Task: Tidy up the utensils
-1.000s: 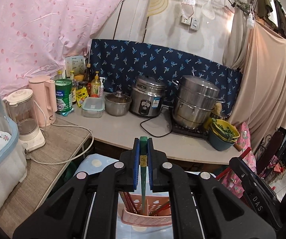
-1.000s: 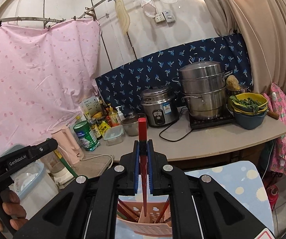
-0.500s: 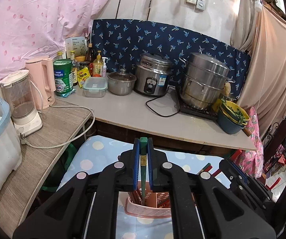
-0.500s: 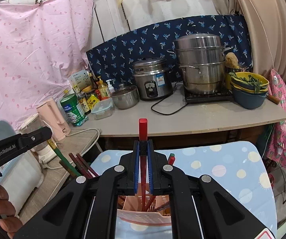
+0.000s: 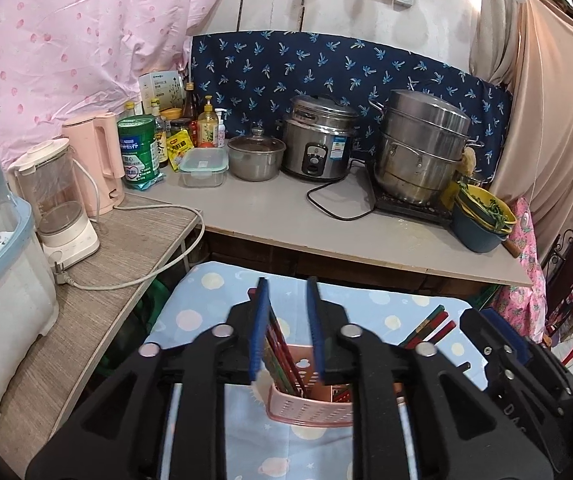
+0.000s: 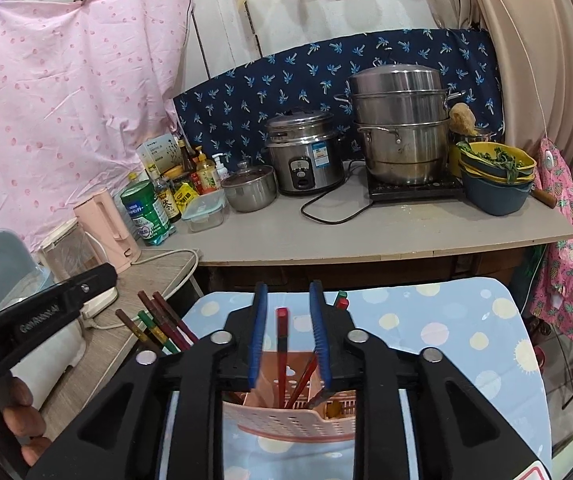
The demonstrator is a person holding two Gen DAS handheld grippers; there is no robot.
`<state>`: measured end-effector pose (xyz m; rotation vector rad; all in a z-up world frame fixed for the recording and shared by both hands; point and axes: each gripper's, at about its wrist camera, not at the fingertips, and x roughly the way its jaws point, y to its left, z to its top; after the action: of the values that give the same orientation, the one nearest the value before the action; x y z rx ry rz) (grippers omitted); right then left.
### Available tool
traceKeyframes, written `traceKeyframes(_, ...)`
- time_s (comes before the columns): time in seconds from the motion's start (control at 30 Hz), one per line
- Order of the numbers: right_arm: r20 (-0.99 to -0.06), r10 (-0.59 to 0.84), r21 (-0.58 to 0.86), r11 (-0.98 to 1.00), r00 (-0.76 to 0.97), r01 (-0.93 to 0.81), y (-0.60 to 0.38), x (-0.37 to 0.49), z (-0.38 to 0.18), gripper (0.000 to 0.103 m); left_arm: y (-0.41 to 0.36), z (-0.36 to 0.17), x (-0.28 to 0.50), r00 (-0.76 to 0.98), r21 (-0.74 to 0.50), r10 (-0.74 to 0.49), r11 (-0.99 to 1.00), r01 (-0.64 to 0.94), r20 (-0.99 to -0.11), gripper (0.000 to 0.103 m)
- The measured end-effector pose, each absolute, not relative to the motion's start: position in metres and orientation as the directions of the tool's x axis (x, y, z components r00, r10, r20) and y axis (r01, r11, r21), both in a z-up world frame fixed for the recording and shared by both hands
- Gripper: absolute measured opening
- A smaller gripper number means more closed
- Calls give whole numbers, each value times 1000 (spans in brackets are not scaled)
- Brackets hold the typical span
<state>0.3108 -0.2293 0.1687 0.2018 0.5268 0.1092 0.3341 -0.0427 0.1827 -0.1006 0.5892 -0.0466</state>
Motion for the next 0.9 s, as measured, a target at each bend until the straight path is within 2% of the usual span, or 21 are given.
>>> traceKeyframes(0.1,-483,155,208,976,862,-58,-227,302,171,28,-43,183,327,835,-97,-60,995,9,-546,36)
traceKeyframes(0.43,-484,145,189,980,863,-58,-225,264,169,35,-47,175,299,832,-55,-40,998,12,-554,36)
traceKeyframes(0.57,-487,135,179,982,863,-53,-224,249,167,35,-47,171,286,831,-40,-33,999,12,-555,43)
traceKeyframes(0.83,-509,121,162,986,852,-43,-221,223,157,35,-41,158,263,821,-24,-19,1000,6,-571,43)
traceKeyframes(0.9,-513,115,156,987,850,-40,-220,217,154,35,-39,155,258,817,-23,-17,1000,5,-577,46)
